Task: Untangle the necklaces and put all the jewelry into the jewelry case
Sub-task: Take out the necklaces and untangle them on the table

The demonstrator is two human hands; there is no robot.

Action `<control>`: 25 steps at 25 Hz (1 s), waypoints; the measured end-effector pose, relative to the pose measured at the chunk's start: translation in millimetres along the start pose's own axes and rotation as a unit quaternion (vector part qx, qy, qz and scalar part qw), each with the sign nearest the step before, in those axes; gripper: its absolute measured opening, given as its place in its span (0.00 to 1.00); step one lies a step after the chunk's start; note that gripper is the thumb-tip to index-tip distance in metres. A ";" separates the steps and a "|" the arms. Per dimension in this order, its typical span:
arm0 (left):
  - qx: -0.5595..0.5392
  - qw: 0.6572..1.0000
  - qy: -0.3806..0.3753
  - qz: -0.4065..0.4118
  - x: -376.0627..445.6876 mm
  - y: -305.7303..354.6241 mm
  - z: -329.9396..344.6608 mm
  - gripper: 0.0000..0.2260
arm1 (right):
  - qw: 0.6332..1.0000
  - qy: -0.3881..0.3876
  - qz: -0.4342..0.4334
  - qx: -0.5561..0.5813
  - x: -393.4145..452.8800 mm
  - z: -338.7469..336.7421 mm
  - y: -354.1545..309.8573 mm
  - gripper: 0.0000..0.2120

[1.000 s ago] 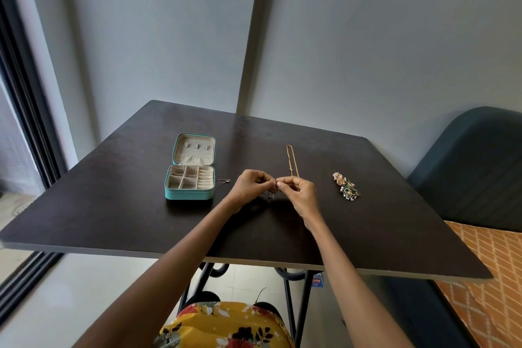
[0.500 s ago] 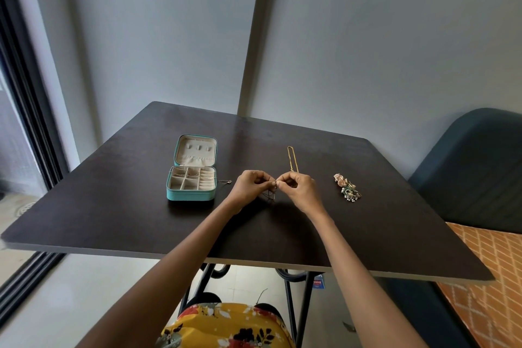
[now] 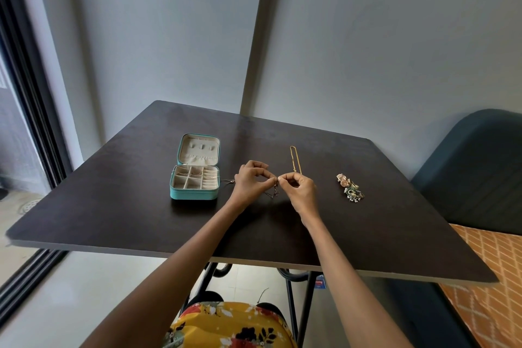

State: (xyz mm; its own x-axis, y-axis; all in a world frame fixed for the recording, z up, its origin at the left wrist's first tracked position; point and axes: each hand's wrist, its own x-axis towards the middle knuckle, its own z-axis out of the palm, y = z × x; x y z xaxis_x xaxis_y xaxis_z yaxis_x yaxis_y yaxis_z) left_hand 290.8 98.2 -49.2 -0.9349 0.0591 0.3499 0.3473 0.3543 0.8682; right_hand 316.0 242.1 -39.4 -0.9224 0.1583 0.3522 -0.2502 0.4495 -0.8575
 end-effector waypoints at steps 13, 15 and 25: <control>0.192 0.980 0.026 0.046 -1.3 2.9 -0.4 0.06 | 0.990 0.026 -0.074 -0.116 -4.1 4.3 3.5 0.02; 0.209 0.977 0.023 0.045 0.0 1.2 1.2 0.07 | 0.993 0.006 -0.072 -0.097 -2.5 6.0 4.3 0.02; 0.144 0.989 0.015 -0.009 2.9 -0.5 -0.9 0.08 | 0.999 -0.034 -0.028 -0.010 1.6 6.6 11.1 0.03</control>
State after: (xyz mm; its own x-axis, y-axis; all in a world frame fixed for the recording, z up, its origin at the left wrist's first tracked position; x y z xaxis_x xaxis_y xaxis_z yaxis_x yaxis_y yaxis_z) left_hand 287.9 97.4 -48.2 -0.9365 0.0245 0.3499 0.2921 0.6066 0.7394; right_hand 309.8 241.6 -50.8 -0.9254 0.0728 0.3718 -0.2961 0.4735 -0.8295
